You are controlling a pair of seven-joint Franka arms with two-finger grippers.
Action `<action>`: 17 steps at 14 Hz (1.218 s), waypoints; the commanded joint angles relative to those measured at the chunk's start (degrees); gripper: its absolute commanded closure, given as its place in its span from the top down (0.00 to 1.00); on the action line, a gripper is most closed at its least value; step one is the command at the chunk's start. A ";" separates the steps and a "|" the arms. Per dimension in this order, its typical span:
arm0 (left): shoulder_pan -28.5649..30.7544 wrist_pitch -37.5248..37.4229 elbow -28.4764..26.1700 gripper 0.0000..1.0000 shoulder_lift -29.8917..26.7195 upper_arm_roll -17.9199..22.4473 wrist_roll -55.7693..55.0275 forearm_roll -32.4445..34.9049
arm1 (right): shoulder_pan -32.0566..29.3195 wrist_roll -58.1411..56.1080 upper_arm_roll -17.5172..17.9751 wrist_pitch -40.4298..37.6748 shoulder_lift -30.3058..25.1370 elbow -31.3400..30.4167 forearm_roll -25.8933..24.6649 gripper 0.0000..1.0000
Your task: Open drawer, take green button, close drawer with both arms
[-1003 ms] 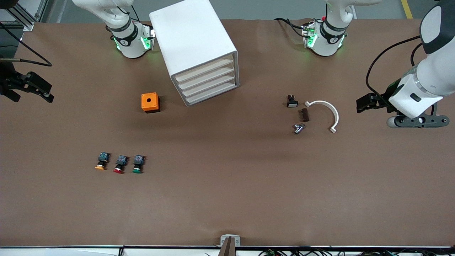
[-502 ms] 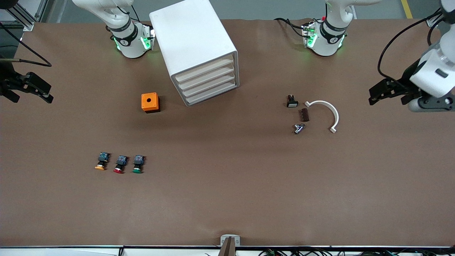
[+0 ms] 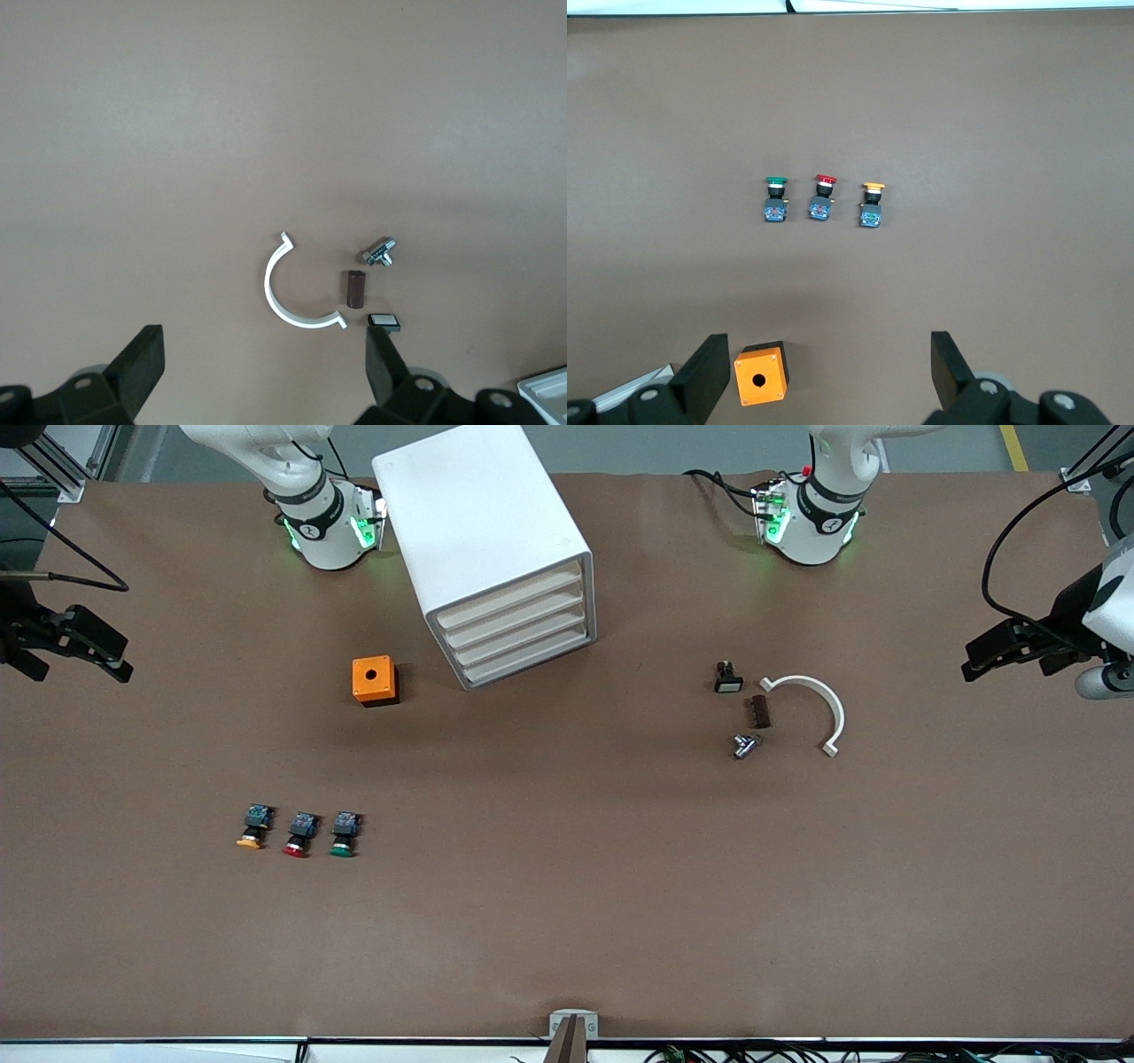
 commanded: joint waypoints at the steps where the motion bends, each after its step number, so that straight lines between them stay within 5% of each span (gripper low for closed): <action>1: -1.48 3.87 -2.11 1.00 -1.27 0.11 -0.42 0.28 | -0.46 0.16 0.47 -0.08 0.17 0.63 -0.72 1.00; 17: -0.87 4.05 0.62 1.00 -0.12 -0.60 -2.27 -0.07 | -0.46 0.16 0.47 -0.17 0.17 0.72 -0.63 1.00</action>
